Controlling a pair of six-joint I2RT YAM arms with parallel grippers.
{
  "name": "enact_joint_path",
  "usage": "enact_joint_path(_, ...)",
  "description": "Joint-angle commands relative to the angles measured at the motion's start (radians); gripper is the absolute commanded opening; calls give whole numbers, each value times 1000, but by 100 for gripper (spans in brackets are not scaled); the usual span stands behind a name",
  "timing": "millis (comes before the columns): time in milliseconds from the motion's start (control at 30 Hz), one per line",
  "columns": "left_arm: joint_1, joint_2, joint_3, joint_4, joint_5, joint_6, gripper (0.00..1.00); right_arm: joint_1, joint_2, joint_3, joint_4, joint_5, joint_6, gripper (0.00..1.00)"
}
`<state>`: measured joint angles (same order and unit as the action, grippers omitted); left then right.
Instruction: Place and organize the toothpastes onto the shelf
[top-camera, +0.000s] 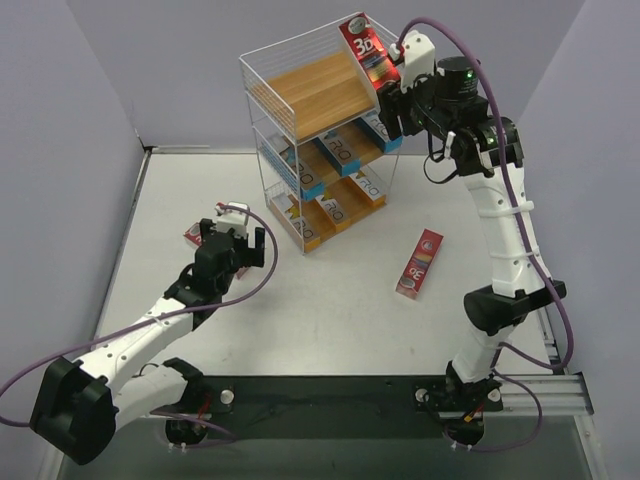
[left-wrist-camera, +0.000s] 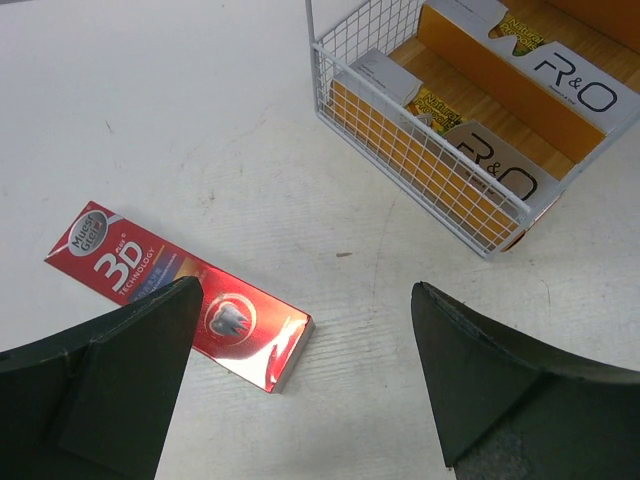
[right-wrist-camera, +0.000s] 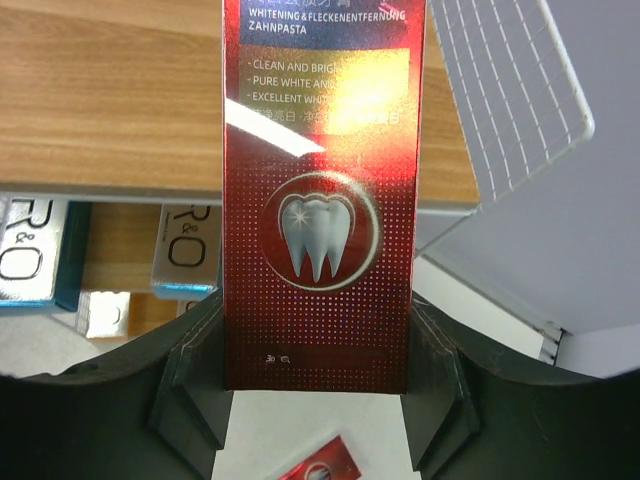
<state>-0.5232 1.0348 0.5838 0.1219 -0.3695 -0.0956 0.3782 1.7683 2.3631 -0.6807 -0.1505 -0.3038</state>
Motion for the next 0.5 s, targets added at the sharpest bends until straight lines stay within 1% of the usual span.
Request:
enact_joint_path(0, -18, -25, -2, 71, -16, 25, 97, -9, 14, 4, 239, -12, -26, 30)
enact_joint_path(200, -20, -36, -4, 78, -34, 43, 97, -10, 60, 12, 319, -15, -26, 36)
enact_joint_path(300, -20, -42, -4, 78, -34, 45, 97, -10, 75, 13, 329, -17, -23, 40)
enact_joint_path(433, -20, -45, -2, 81, -35, 53, 97, -18, 91, 13, 331, -15, -14, 48)
enact_joint_path(467, -20, -45, -4, 79, -37, 54, 97, -21, 94, 13, 333, -17, -9, 49)
